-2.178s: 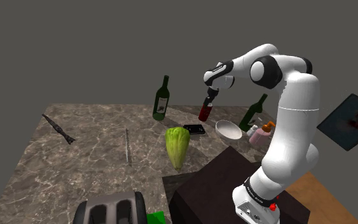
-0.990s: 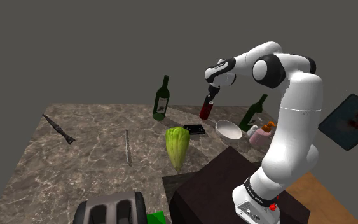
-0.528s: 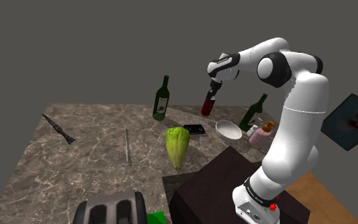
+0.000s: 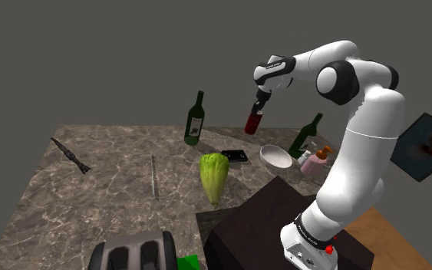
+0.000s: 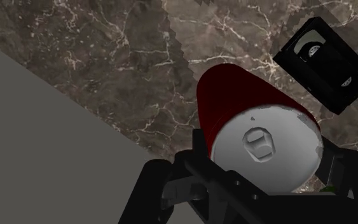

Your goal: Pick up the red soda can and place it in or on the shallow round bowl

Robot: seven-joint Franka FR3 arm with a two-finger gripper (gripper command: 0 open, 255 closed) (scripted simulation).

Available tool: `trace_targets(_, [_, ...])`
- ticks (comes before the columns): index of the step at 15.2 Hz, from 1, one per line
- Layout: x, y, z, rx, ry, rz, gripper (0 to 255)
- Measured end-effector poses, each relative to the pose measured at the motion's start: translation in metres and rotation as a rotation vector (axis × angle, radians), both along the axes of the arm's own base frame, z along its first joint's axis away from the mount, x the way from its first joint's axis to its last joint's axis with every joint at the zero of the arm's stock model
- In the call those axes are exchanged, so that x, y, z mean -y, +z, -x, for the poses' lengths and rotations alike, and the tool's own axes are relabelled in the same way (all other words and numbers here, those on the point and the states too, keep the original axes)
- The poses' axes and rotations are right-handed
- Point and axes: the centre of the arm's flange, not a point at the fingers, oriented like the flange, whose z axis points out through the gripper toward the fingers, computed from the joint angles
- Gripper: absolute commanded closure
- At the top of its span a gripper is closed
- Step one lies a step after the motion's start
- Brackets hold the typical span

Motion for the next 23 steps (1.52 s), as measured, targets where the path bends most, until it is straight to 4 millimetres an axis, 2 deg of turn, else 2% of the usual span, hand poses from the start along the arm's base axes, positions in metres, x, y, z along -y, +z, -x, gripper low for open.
trace_targets(5, [0.001,0.026,-0.001,0.0,0.0,0.0,255])
trace_targets(7, [0.003,0.034,0.014,0.0,0.0,0.0,255])
trace_targets(10, [0.006,0.042,0.048,-0.001,-0.001,0.001,255])
trace_targets(22, [0.018,0.074,0.204,0.0,-0.002,0.0,255])
trace_targets(23, [0.019,0.073,0.21,0.0,-0.001,0.0,255])
